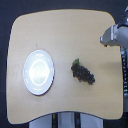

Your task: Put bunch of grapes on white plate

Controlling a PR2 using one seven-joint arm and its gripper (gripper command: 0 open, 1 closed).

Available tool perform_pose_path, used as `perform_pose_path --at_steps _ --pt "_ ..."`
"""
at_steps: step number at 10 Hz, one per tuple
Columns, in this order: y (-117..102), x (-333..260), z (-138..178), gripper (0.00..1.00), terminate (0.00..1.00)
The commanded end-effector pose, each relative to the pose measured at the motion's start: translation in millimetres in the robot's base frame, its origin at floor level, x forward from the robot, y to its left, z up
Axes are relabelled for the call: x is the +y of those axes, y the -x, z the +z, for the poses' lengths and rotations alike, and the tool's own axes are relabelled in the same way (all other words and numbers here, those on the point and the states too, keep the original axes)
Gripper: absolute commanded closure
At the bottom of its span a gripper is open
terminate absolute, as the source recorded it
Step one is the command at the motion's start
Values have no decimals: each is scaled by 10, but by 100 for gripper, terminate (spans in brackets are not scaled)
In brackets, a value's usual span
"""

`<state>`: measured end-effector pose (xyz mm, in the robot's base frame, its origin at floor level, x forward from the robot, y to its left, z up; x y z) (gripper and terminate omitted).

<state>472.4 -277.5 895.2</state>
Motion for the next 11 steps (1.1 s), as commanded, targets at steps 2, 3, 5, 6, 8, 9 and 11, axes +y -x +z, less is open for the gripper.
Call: perform_pose_path --at_steps 2,3,5,6,8,9,11 --pt "-70 622 -290 0 0" --pt "-47 822 -381 0 0" --pt "50 1110 -500 0 0" --pt "94 1249 -569 0 0" --pt "182 1370 -712 0 0" --pt "264 1491 -806 0 0" --pt "377 1630 -913 0 0"
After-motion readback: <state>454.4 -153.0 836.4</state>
